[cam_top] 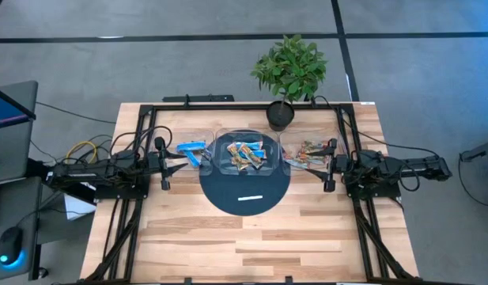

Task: Pick and place Granola Bars by type
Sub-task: Return to Home Position

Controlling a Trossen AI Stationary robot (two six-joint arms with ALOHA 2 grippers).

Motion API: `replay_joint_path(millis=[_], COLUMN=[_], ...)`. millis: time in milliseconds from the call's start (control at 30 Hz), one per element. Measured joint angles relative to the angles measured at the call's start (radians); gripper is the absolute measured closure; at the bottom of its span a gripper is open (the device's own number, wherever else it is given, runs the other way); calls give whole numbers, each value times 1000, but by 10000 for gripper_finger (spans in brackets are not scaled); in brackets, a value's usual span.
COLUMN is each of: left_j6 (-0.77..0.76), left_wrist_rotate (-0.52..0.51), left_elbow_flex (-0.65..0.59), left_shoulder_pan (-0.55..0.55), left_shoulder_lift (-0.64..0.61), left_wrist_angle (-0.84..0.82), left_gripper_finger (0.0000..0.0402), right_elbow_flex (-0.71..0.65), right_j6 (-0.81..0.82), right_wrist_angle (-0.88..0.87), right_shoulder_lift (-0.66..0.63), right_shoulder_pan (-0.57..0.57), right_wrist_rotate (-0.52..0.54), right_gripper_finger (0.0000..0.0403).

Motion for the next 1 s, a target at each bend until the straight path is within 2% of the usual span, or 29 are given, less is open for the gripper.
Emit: replay_joint_path(millis=[1000], left_j6=[7], left_wrist_rotate=[0], left_elbow_flex=[0], left_shoulder_pan=[0], left_shoulder_lift=[0], left_wrist_angle=[0], left_gripper_finger=[290], right_elbow_flex=[0], right_j6=[0], right_wrist_angle=[0], right_shoulder_lift=[0], right_shoulder_pan=[0], right_wrist_rotate=[0], right_gripper_finger=[148])
